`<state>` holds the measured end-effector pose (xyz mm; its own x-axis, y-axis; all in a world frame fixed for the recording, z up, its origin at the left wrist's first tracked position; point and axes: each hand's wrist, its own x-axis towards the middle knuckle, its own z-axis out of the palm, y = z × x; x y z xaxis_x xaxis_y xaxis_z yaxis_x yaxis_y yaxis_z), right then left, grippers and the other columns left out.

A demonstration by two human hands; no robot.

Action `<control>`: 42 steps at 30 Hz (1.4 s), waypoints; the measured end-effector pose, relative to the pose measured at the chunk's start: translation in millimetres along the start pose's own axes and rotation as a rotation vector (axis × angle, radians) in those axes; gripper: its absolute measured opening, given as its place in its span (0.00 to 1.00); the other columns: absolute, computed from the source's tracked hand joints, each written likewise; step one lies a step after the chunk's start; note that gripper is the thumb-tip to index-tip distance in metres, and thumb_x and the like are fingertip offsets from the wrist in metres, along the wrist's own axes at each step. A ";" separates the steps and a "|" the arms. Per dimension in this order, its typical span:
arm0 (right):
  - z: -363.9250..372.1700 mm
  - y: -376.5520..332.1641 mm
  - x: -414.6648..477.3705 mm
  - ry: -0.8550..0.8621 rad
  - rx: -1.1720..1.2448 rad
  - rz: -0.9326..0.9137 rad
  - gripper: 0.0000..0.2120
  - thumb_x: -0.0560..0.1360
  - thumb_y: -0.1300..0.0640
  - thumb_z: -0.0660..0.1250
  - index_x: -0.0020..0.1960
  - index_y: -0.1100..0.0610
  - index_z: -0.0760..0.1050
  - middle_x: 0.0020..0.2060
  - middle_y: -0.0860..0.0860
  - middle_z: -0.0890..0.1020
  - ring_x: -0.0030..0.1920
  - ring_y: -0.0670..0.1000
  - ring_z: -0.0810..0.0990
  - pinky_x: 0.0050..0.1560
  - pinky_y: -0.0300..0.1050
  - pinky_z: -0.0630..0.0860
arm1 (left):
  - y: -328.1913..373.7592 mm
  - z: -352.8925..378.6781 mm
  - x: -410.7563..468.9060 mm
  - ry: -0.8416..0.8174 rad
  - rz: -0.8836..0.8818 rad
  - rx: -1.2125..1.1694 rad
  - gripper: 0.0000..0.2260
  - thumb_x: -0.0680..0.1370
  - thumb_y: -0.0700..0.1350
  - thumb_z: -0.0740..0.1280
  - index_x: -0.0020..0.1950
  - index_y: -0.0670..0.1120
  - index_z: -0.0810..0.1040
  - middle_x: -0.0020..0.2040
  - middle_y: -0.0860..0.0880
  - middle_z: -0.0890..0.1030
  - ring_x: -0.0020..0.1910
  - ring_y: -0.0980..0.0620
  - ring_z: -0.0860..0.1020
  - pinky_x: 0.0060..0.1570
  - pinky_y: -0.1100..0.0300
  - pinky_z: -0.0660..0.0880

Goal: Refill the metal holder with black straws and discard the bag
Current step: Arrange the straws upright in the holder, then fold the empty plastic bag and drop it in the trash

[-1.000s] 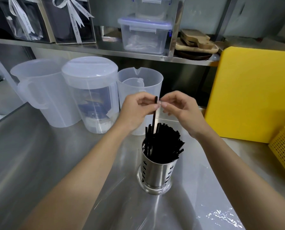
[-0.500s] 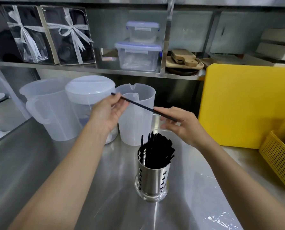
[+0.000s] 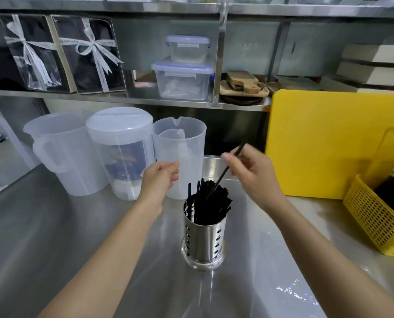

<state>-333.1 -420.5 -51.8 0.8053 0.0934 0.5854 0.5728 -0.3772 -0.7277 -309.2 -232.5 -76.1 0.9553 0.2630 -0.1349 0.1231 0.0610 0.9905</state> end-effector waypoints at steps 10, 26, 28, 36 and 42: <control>-8.4 32.6 -43.7 -0.104 -0.408 0.249 0.22 0.72 0.41 0.64 0.58 0.54 0.72 0.38 0.46 0.76 0.37 0.48 0.74 0.41 0.48 0.74 | -7.0 7.3 -36.8 -0.108 0.372 0.408 0.13 0.74 0.50 0.67 0.56 0.47 0.75 0.49 0.51 0.79 0.50 0.54 0.77 0.48 0.66 0.71; -147.6 85.9 -243.8 0.132 -0.783 1.051 0.24 0.73 0.46 0.66 0.63 0.59 0.69 0.60 0.59 0.74 0.60 0.60 0.73 0.54 0.51 0.70 | -159.9 103.8 -157.4 -0.747 0.636 1.022 0.18 0.77 0.56 0.59 0.63 0.49 0.70 0.63 0.51 0.72 0.64 0.51 0.70 0.61 0.59 0.67; -157.1 88.2 -267.7 0.147 -0.804 1.185 0.25 0.73 0.45 0.66 0.63 0.59 0.69 0.61 0.59 0.73 0.61 0.61 0.72 0.58 0.52 0.69 | -179.5 104.4 -154.3 -0.744 0.579 1.075 0.18 0.76 0.56 0.59 0.61 0.48 0.71 0.61 0.50 0.72 0.62 0.50 0.71 0.61 0.57 0.68; -176.5 103.1 -313.9 0.324 -0.372 1.436 0.21 0.68 0.50 0.72 0.52 0.63 0.71 0.41 0.59 0.78 0.41 0.58 0.79 0.45 0.50 0.76 | -202.4 108.1 -149.2 -0.673 0.281 1.189 0.23 0.71 0.53 0.69 0.62 0.46 0.70 0.66 0.45 0.66 0.66 0.45 0.65 0.65 0.56 0.62; -181.7 94.4 -314.1 0.306 -0.065 1.400 0.13 0.70 0.58 0.71 0.34 0.65 0.73 0.23 0.54 0.66 0.24 0.52 0.65 0.27 0.41 0.60 | -189.3 110.2 -139.6 -0.532 -0.144 0.777 0.34 0.68 0.44 0.74 0.67 0.39 0.60 0.62 0.42 0.71 0.60 0.44 0.73 0.53 0.58 0.68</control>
<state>-559.8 -652.8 -239.5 0.6219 -0.5786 -0.5277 -0.6645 -0.0333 -0.7466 -436.3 -386.9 -242.0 0.8905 -0.1818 -0.4172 0.2103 -0.6486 0.7315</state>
